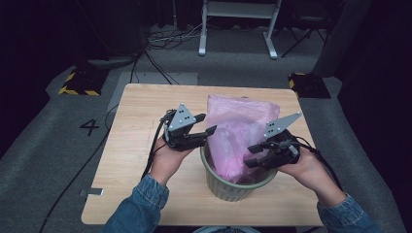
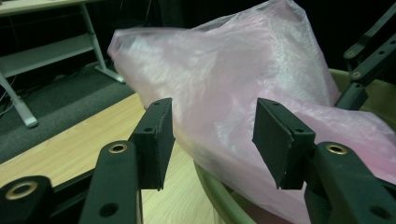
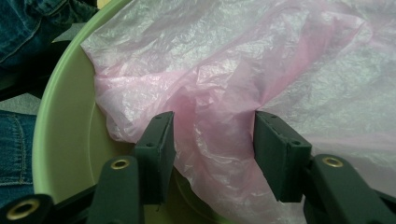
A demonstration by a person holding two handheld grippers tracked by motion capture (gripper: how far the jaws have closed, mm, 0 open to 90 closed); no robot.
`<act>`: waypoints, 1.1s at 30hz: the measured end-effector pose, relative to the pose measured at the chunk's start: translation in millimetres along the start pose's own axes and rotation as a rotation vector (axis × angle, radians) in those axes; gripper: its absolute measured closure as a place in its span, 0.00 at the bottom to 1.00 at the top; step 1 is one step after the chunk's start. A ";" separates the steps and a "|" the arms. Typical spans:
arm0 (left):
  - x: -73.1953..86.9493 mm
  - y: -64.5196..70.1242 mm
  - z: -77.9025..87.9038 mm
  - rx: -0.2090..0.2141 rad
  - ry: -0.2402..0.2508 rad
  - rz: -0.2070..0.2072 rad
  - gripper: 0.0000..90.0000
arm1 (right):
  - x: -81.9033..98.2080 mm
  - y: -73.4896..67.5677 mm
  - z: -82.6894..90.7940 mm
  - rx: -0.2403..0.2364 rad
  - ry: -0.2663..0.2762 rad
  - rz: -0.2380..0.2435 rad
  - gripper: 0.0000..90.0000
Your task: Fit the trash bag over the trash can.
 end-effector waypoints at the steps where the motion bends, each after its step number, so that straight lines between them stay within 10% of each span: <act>1: 1.8 -1.6 -1.7 -0.004 -0.015 0.005 0.51 | 0.4 -0.4 0.0 -0.001 0.000 -0.002 0.55; 7: 5.1 -5.4 -4.1 0.040 -0.028 0.045 0.55 | 3.0 -0.6 1.9 -0.005 0.007 -0.001 0.54; 14: 7.4 16.6 -0.2 0.114 -0.036 0.001 0.99 | 2.5 -0.5 10.1 0.016 0.036 0.002 0.49; 22: 18.4 76.4 10.3 0.199 -0.058 -0.253 1.00 | 0.4 5.1 48.2 0.112 0.167 -0.032 0.45; 29: 25.5 91.3 4.5 0.240 -0.095 -0.266 1.00 | -4.4 -1.6 70.3 0.134 0.291 -0.030 0.32; 33: 27.2 102.1 1.5 0.287 -0.110 -0.293 1.00 | -11.7 -14.2 57.7 0.107 0.276 0.007 0.30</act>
Point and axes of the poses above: each handheld gripper's, and its own axes: z roughly backward along the jaws, x roughly out of its underside, y roughly to its right, the point moved 6 cm from there along -z, roughly forward along the jaws, and after that the axes turned 9 degrees about z, right-handed, at the moved point
